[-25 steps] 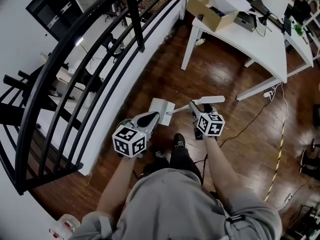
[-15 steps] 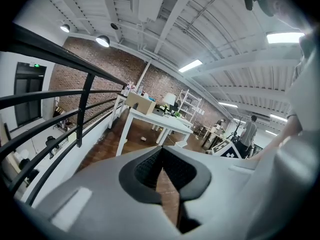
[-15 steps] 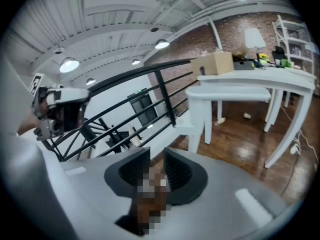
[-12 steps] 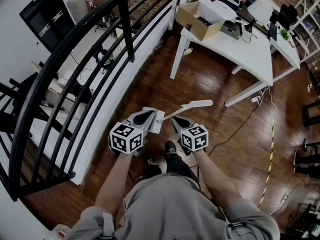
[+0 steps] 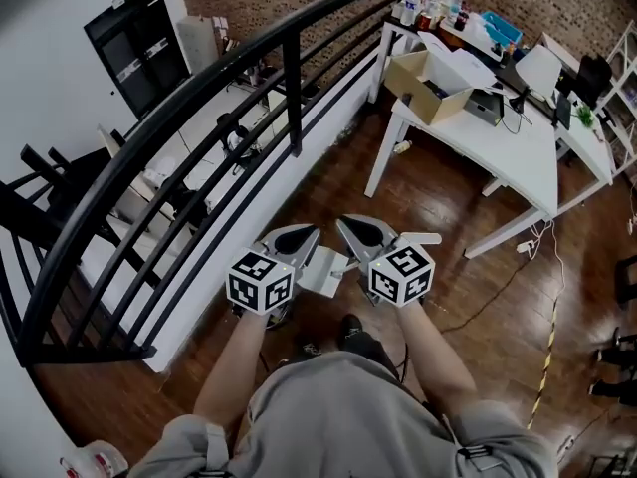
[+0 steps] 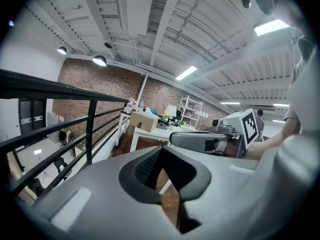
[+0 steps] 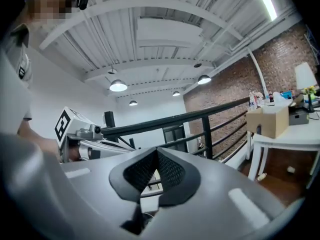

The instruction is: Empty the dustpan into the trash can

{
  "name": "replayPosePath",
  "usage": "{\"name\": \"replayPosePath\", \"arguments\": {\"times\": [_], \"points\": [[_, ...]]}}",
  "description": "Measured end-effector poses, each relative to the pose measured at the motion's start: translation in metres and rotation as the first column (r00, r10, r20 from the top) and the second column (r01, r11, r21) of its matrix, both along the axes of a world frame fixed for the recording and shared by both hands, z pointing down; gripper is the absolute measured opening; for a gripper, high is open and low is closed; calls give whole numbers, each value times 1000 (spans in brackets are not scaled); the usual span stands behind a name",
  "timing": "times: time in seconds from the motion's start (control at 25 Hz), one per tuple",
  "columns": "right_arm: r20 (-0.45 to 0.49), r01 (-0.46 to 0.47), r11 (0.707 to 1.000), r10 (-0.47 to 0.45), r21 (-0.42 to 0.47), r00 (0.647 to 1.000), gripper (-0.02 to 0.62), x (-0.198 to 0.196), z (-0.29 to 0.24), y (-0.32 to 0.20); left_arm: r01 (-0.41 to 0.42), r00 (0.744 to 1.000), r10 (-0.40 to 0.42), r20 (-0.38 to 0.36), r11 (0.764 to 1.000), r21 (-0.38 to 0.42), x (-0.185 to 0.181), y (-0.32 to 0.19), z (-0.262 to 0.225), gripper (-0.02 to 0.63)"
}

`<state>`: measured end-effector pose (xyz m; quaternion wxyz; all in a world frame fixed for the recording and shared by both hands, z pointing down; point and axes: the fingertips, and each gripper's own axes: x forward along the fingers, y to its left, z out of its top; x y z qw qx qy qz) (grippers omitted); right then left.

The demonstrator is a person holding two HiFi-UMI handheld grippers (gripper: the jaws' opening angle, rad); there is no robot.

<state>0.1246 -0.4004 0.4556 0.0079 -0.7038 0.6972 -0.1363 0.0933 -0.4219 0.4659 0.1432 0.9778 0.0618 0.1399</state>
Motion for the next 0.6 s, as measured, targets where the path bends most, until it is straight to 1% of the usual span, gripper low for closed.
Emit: {"name": "replayPosePath", "arguments": {"times": [0.24,0.44,0.6], "points": [[-52,62,993,-57,96,997,0,-20,-51,-19,65,995,-63,-81,998,26,-23,-19,-41,6],[-62,78,989,-71,122,996,0,-25,-68,-24,92,991,-87,-101,995,46,-36,-23,-56,6],[-77,95,988,-86,121,993,0,-30,-70,-22,110,989,-105,-107,993,44,-41,-24,-58,5]]}}
